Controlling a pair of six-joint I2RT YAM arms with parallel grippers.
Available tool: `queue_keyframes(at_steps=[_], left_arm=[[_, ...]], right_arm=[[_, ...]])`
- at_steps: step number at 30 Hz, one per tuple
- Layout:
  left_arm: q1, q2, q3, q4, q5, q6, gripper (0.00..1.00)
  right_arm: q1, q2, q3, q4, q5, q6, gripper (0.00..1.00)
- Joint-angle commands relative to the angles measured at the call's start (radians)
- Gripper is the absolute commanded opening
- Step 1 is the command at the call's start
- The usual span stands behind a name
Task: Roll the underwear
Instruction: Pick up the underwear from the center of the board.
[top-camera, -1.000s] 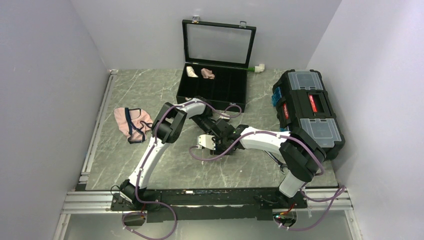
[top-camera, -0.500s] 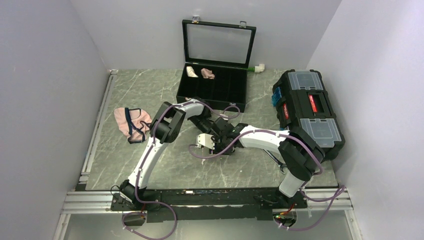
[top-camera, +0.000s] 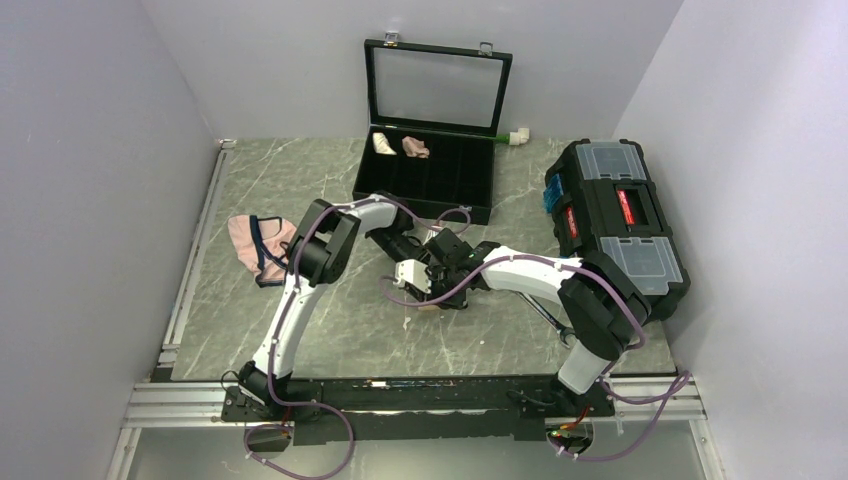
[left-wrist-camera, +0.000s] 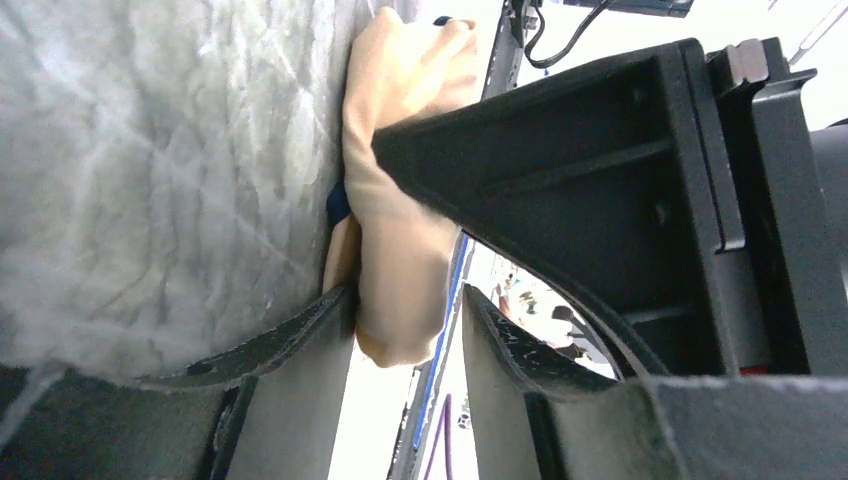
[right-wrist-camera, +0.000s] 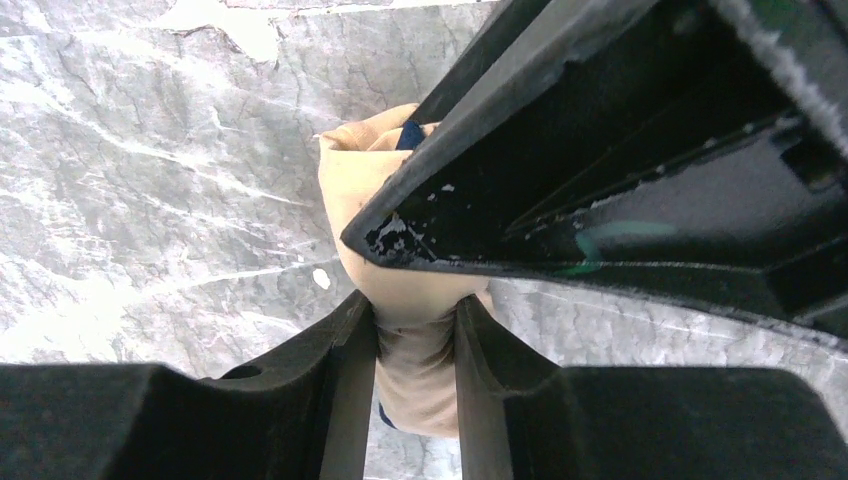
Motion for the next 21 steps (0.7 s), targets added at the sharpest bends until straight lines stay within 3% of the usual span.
queue_keyframes(at_steps=[1, 7, 13, 18, 21], left_arm=[[0.039, -0.003, -0.029, 0.114, -0.215, 0.028, 0.51], [0.055, -0.043, -0.059, 0.133, -0.226, 0.032, 0.50], [0.055, -0.037, -0.048, 0.125, -0.223, 0.023, 0.32], [0.055, -0.078, -0.107, 0.190, -0.237, -0.003, 0.41], [0.060, -0.136, -0.157, 0.248, -0.242, -0.029, 0.41]], right_arm=[[-0.001, 0.014, -0.038, -0.177, -0.033, 0.039, 0.00], [-0.002, -0.009, -0.038, -0.168, -0.022, 0.051, 0.00], [-0.002, 0.019, -0.026, -0.167, -0.037, 0.046, 0.00], [-0.001, 0.044, -0.006, -0.171, -0.048, 0.051, 0.00], [-0.006, 0.057, 0.001, -0.176, -0.061, 0.054, 0.00]])
